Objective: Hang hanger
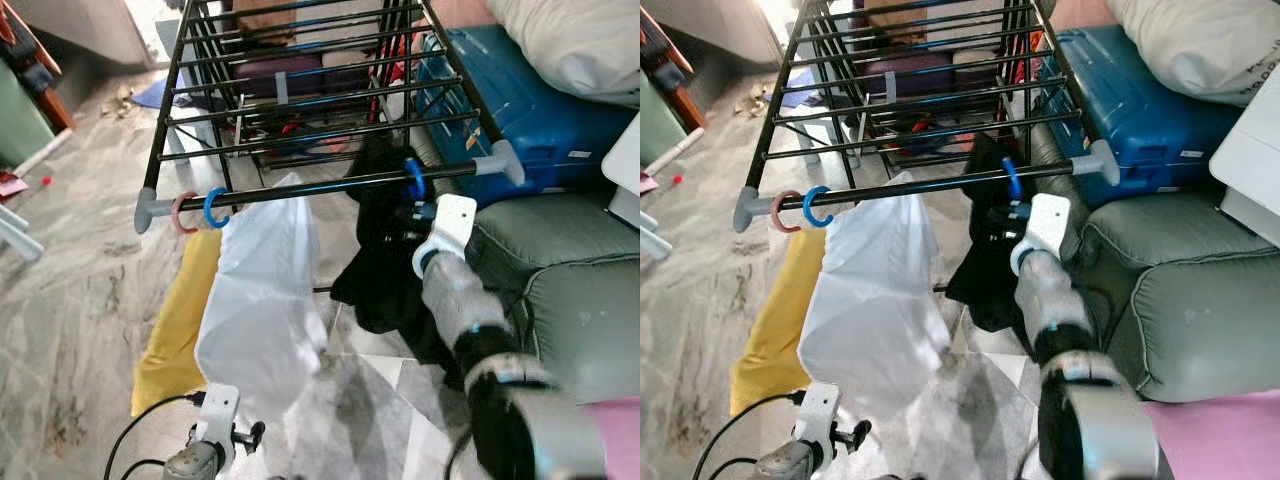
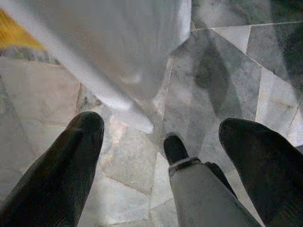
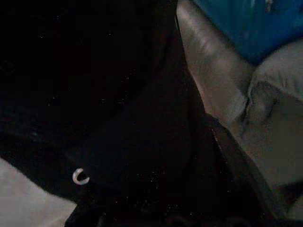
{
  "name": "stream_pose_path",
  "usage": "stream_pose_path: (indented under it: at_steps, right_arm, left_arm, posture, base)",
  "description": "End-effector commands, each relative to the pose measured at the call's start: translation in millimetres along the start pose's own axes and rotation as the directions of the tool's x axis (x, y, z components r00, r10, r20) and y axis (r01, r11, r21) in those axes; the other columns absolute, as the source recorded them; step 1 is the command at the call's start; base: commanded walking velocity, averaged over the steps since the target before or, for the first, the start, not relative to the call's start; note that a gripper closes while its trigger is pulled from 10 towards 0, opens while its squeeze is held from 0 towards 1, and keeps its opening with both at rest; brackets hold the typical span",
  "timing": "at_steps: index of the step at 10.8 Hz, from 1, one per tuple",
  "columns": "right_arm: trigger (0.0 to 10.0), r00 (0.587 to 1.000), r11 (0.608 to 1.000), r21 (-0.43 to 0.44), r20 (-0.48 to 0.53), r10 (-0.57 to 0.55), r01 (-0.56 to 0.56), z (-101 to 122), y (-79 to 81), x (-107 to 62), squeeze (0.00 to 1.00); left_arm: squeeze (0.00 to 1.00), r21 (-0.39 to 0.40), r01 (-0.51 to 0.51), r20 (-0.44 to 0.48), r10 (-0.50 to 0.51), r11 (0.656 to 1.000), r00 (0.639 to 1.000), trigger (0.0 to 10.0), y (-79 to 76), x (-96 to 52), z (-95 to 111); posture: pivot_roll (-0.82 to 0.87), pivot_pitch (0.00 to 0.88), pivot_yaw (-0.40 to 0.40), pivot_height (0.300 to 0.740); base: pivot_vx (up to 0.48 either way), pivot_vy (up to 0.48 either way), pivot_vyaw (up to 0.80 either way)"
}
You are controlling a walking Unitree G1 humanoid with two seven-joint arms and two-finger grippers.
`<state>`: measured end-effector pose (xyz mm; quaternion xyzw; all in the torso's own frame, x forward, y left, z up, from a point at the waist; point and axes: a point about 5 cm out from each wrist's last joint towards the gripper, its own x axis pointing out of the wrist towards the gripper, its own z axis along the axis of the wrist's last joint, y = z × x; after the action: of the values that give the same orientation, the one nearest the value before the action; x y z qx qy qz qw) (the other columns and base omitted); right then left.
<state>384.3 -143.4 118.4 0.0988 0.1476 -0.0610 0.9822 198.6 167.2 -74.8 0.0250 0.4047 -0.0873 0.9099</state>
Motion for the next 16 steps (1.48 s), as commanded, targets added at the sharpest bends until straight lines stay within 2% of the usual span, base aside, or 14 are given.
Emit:
stream_pose_path:
  at_steps: [1,7,8,9,10,13,16]
  right_arm:
    - [10.0,1.000,1.000,0.023,-0.019,-0.018,0.018,4.0,2.0,1.6,0.00]
    - [10.0,0.988,0.989,0.117,-0.141,-0.070,0.086,-13.3,-7.0,2.5,0.00]
    - [10.0,0.994,0.993,0.107,-0.109,-0.032,0.044,-11.0,-4.8,2.6,1.00]
    - [10.0,0.998,1.000,-0.012,-0.062,-0.018,0.017,-9.7,-3.2,2.1,1.00]
    - [10.0,0.998,0.997,-0.068,-0.060,-0.036,0.032,-17.0,-8.7,0.5,1.00]
    - [10.0,0.996,0.994,-0.104,-0.071,-0.053,0.046,-32.7,-20.2,-3.4,1.00]
    - [10.0,0.997,0.968,-0.245,0.055,-0.045,0.057,-47.5,-32.9,-15.8,1.00]
  left_arm:
    - [0.00,-0.003,-0.024,-0.025,0.024,1.000,0.999,10.0,4.9,-2.6,-7.4]
    - [0.00,0.008,-0.036,-0.032,0.036,0.999,0.999,10.0,12.2,-6.1,-13.0]
    - [0.00,0.009,-0.035,-0.032,0.035,0.999,0.999,10.0,12.2,-6.2,-13.2]
    - [0.00,0.011,-0.033,-0.032,0.033,0.999,0.999,10.0,12.3,-6.2,-13.0]
    - [0.00,0.013,-0.033,-0.033,0.034,0.999,0.999,10.0,12.5,-6.1,-12.7]
    - [0.00,0.016,-0.035,-0.041,0.035,0.999,0.999,10.0,13.5,-6.4,-13.6]
    - [0.00,0.021,-0.030,-0.048,0.031,0.999,0.998,10.0,10.5,-5.6,-13.8]
  posture:
    - [-0.03,0.067,0.082,0.740]
    - [-0.01,0.061,0.079,0.740]
    - [-0.01,0.061,0.082,0.740]
    - [-0.02,0.061,0.086,0.740]
    - [-0.02,0.061,0.086,0.740]
    - [-0.03,0.064,0.089,0.740]
    - [-0.05,0.069,0.093,0.740]
  base:
    - [0.000,0.000,0.00]
    - [0.000,0.000,0.00]
    - [0.000,0.000,0.00]
    - [0.000,0.000,0.00]
    - [0.000,0.000,0.00]
    - [0.000,0.000,0.00]
    - [0.000,0.000,0.00]
